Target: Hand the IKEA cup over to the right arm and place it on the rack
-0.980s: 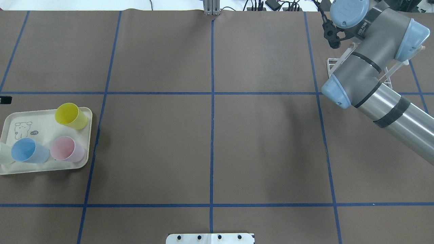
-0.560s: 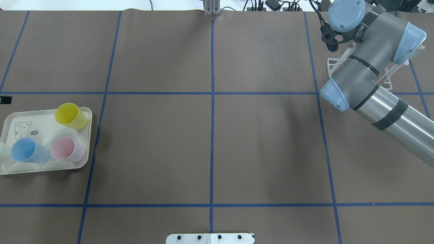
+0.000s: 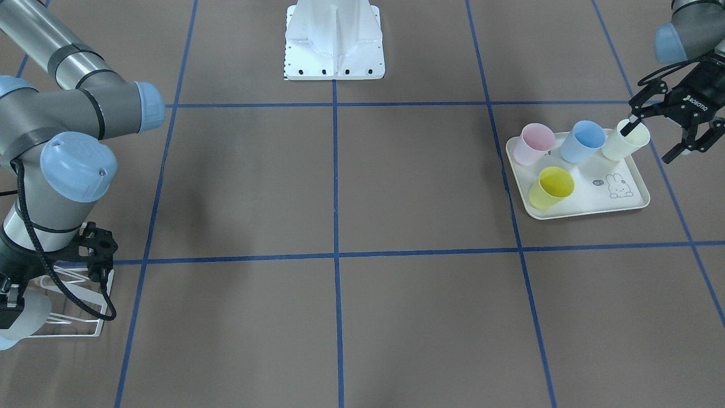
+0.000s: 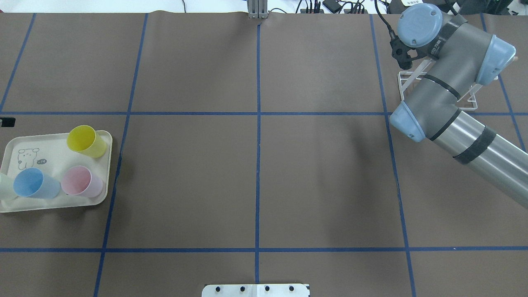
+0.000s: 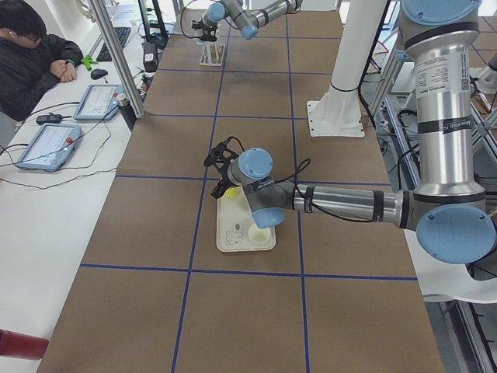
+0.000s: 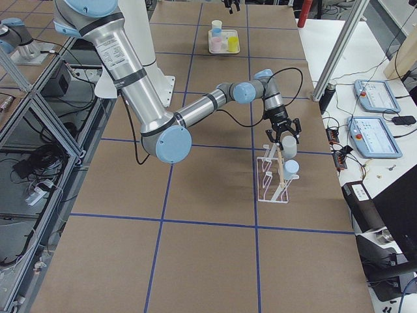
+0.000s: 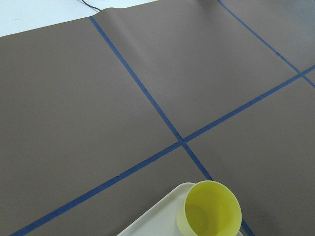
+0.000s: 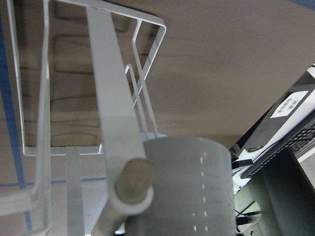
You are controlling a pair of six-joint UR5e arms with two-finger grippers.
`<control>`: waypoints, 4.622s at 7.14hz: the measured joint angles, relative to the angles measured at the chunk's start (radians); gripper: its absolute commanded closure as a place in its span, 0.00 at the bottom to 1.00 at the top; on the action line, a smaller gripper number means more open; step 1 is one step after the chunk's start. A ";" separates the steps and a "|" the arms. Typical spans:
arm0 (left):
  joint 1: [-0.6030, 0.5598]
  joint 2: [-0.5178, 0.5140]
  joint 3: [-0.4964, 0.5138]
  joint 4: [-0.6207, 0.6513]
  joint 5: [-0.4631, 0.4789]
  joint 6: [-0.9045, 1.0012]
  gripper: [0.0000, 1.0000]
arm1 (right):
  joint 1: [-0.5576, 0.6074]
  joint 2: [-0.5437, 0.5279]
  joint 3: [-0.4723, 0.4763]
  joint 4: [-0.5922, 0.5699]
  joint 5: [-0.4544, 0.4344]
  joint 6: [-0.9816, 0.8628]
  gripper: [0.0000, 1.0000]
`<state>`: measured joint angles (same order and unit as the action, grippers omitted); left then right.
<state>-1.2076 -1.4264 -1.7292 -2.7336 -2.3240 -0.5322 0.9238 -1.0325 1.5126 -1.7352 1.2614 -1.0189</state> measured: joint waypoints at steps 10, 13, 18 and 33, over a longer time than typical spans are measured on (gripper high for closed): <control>0.033 -0.014 -0.003 0.003 0.085 -0.111 0.00 | 0.018 0.008 0.284 -0.001 0.399 0.546 0.01; 0.178 -0.034 -0.021 0.003 0.229 -0.263 0.00 | -0.033 0.002 0.370 0.085 0.506 0.937 0.01; 0.370 -0.040 0.030 0.007 0.497 -0.385 0.30 | -0.079 -0.009 0.380 0.251 0.588 1.242 0.01; 0.347 -0.078 -0.013 0.074 0.517 -0.367 1.00 | -0.113 -0.010 0.365 0.300 0.601 1.269 0.01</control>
<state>-0.8608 -1.5045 -1.7423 -2.6596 -1.8069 -0.8993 0.8112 -1.0428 1.8779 -1.4349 1.8625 0.2499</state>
